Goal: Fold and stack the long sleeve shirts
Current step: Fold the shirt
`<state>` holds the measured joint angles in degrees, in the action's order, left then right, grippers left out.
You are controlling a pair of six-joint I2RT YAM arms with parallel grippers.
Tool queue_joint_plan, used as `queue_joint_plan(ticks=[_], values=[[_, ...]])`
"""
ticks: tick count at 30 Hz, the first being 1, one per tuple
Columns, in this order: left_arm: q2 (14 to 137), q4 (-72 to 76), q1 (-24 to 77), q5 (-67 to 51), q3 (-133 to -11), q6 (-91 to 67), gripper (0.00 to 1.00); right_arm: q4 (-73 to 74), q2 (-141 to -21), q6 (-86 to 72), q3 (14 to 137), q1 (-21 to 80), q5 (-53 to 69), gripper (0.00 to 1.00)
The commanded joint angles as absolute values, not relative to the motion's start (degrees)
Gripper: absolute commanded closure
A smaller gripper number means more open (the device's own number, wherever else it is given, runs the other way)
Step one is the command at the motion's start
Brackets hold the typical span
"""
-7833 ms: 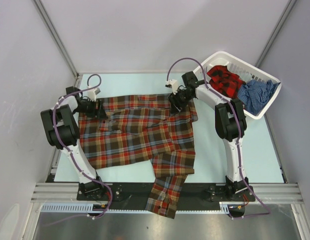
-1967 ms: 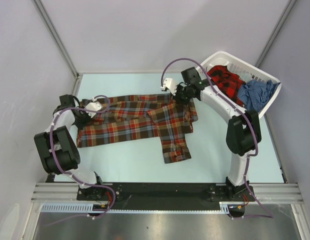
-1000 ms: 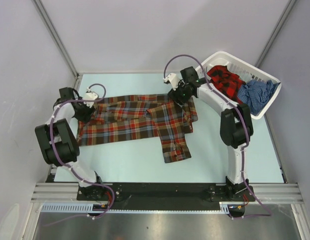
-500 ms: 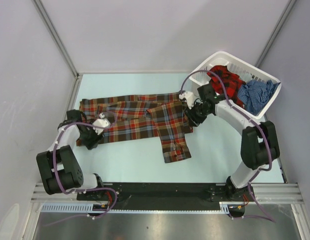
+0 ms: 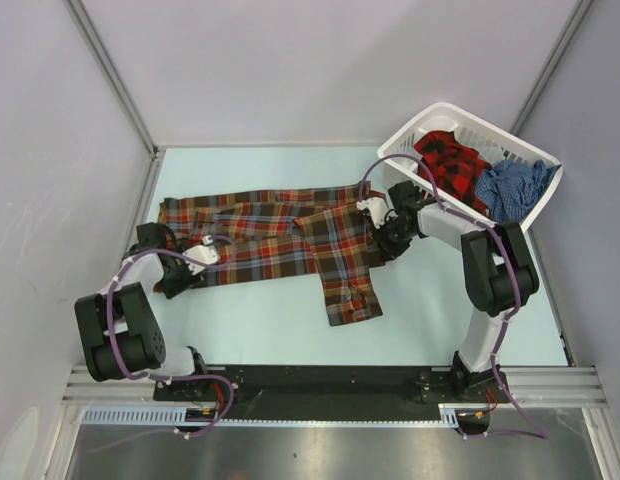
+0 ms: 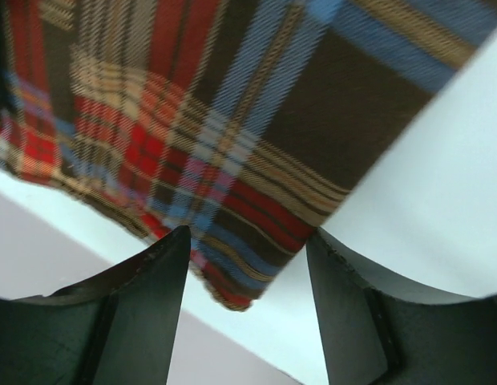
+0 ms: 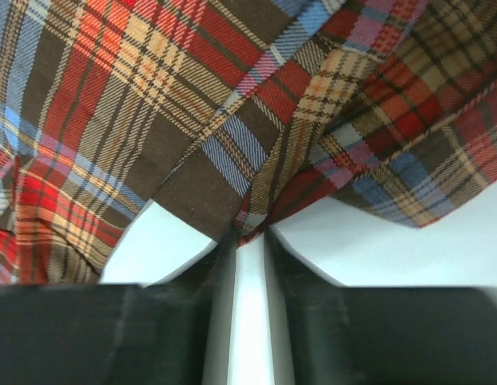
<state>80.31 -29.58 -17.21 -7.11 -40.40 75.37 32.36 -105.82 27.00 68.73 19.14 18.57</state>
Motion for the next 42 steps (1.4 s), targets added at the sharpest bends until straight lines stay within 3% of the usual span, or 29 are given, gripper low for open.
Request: queue_joint_plan(ticks=[1,2,4,5,8,11,15,25,27,28,29,30,31,33,34,35,38,42], values=[[82.5,-24.4,-16.9,-3.4,-37.9,79.1,0.38,30.8,-106.5,26.2,69.0,18.9,19.1,0.95],[82.7,-24.5,-16.9,-3.3,-38.2,79.2,0.42,30.9,-106.5,26.3,69.0,18.9,19.1,1.0],[83.1,-25.2,-17.0,-3.3,-38.5,79.8,0.51,31.8,-106.0,26.4,68.8,18.9,19.2,1.0],[83.0,-26.6,-17.0,-3.7,-38.7,80.2,0.65,32.3,-105.8,26.5,68.8,18.9,19.4,1.0],[81.2,-30.1,-17.0,-4.1,-38.1,82.2,0.84,34.0,-104.1,25.8,68.6,18.9,19.9,1.0],[77.4,-32.9,-17.0,-4.4,-36.4,84.6,0.93,35.8,-101.8,25.2,67.6,18.9,20.4,1.0],[72.6,-35.8,-17.1,-4.7,-34.6,86.7,1.0,38.1,-98.6,25.1,65.4,18.9,20.8,1.0],[71.4,-37.9,-18.7,-4.0,-34.4,89.4,1.0,42.4,-91.6,26.5,60.0,18.7,19.5,1.0],[71.2,-38.8,-18.7,-4.6,-35.2,88.9,0.91,43.6,-91.8,27.5,60.8,18.8,20.3,0.99],[70.2,-41.3,-18.9,-6.2,-37.0,88.5,0.67,46.7,-91.7,27.9,61.5,18.8,20.9,0.9],[69.0,-43.1,-18.8,-10.4,-38.2,88.1,0.57,48.0,-90.5,28.2,62.1,18.7,21.5,0.81],[65.9,-45.1,-18.8,-13.6,-39.7,86.8,0.45,48.8,-89.0,28.6,62.1,18.8,23.4,0.64],[64.5,-48.1,-18.7,-16.2,-42.8,85.6,0.26,49.6,-87.0,28.8,61.4,18.8,24.4,0.56],[60.9,-50.8,-17.9,-23.6,-46.1,81.2,0.17,50.3,-80.2,30.2,59.4,19.3,27.7,0.43],[60.0,-52.4,-17.4,-25.3,-48.8,79.5,0.05,50.4,-77.7,30.6,58.4,19.8,27.9,0.39],[59.1,-52.8,-16.7,-27.9,-49.9,77.7,0.01,50.1,-74.0,30.7,57.1,20.9,27.3,0.38],[55.1,-52.7,-12.4,-33.2,-52.7,71.5,0.0,48.6,-67.4,32.9,51.8,26.4,26.9,0.36],[50.2,-42.2,-11.1,-38.5,-54.0,54.9,0.01,44.0,-66.3,37.3,46.6,33.4,24.1,0.33]])
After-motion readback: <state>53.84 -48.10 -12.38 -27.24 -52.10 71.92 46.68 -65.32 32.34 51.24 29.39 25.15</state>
